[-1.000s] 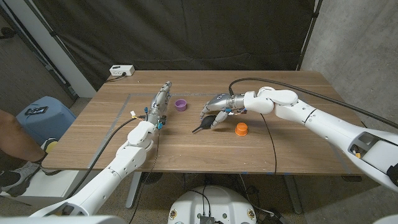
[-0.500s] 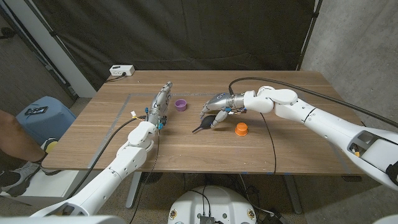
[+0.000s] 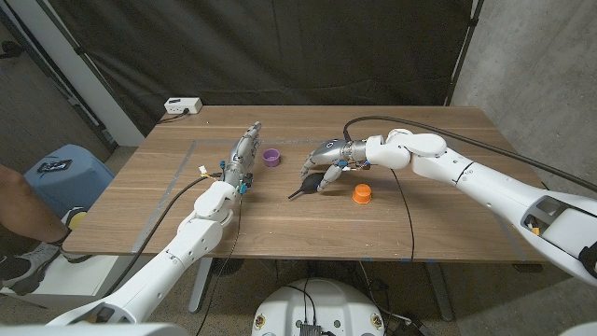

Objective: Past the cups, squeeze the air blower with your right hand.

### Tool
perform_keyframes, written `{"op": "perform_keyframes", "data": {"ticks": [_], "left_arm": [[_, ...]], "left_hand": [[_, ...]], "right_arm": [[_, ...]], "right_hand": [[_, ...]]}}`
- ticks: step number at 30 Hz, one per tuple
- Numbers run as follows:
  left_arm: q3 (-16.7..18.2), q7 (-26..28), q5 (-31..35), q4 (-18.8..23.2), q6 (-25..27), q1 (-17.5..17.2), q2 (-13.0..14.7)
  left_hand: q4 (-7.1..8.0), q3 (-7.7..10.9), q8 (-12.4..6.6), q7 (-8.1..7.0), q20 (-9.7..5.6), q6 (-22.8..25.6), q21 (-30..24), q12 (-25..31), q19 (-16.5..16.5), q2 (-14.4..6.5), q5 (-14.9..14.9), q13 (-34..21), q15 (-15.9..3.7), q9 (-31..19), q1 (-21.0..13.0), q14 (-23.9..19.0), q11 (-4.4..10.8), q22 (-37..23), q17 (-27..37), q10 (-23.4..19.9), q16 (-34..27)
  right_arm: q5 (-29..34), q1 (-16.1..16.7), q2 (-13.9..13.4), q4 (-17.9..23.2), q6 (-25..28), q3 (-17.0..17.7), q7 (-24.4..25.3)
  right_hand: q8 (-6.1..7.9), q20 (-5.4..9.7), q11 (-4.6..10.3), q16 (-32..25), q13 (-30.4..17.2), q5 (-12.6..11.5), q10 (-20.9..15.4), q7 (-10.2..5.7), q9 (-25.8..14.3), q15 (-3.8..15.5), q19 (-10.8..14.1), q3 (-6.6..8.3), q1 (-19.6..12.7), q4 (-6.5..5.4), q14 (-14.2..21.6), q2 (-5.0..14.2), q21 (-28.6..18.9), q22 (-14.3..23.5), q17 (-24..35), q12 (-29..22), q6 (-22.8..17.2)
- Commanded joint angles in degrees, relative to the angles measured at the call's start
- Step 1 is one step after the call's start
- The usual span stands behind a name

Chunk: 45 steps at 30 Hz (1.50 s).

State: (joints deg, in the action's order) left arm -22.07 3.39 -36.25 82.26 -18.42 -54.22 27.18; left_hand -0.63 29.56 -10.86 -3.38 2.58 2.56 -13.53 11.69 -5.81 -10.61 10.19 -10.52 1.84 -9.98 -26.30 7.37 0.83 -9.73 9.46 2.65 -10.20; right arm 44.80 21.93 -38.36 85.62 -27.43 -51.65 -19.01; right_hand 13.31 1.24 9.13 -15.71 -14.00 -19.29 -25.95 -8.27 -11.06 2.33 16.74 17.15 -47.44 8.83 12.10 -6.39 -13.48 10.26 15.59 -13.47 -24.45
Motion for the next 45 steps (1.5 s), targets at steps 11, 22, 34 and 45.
{"op": "perform_keyframes", "data": {"ticks": [11,22,34,45], "left_arm": [[-0.11,-1.03,-0.32,-1.01,0.08,0.85,0.00],[0.02,-1.34,-0.61,-1.49,0.00,0.95,-0.01],[0.03,-1.04,-0.55,-1.38,0.10,0.91,-0.07],[-0.20,-0.95,-0.29,-1.18,0.29,1.08,-0.11]], "left_hand": [[0.01,0.48,-0.15,0.05,0.04,0.56,0.45,0.11,0.51,0.03,0.18,-0.10,0.17,-0.36,0.35,-0.17,0.09,-0.28,0.11,-0.31,0.02],[0.00,0.56,-0.11,0.06,0.02,0.68,0.60,0.16,0.59,-0.01,0.18,-0.10,0.14,-0.38,0.41,-0.20,0.13,-0.28,0.11,-0.51,0.01],[0.00,0.67,-0.27,0.29,0.05,1.47,0.81,0.20,0.71,-0.04,0.17,-0.10,0.11,-0.40,0.51,-0.25,0.18,-0.29,0.11,-0.72,0.01],[-0.01,0.79,-0.24,0.55,0.08,1.71,0.90,0.25,0.91,-0.08,0.18,-0.10,0.15,-0.41,0.55,-0.36,0.19,-0.29,0.11,-0.93,-0.01]], "right_arm": [[0.03,0.07,0.21,-0.40,1.03,-0.36,0.69],[0.19,0.19,0.25,-0.76,1.03,-0.62,1.28],[0.35,0.79,0.12,-0.59,1.32,-0.60,2.35],[0.36,1.14,0.38,-0.27,1.78,-0.54,3.12]], "right_hand": [[0.05,0.02,-0.15,-0.49,-0.40,-0.78,-0.90,0.33,-0.32,5.29,0.39,0.21,-0.94,-0.18,0.99,-0.06,0.33,0.20,0.21,-0.18,-1.01],[0.51,0.32,-0.29,-0.88,-0.71,-1.31,-2.63,0.04,-0.38,5.77,1.06,0.24,-1.24,-0.24,2.25,-0.14,0.25,0.21,0.34,-0.94,-2.62],[1.60,0.70,1.10,-1.54,-1.24,-2.08,-5.57,-0.54,-0.47,6.85,2.17,0.44,-1.92,-0.31,4.68,-0.08,0.15,0.23,0.53,-2.17,-6.26],[2.17,0.77,1.77,-1.83,-1.53,-2.44,-7.34,-1.05,-0.48,7.51,2.76,0.54,-2.31,-0.31,6.04,-0.14,0.10,0.25,0.60,-2.87,-8.29]]}}
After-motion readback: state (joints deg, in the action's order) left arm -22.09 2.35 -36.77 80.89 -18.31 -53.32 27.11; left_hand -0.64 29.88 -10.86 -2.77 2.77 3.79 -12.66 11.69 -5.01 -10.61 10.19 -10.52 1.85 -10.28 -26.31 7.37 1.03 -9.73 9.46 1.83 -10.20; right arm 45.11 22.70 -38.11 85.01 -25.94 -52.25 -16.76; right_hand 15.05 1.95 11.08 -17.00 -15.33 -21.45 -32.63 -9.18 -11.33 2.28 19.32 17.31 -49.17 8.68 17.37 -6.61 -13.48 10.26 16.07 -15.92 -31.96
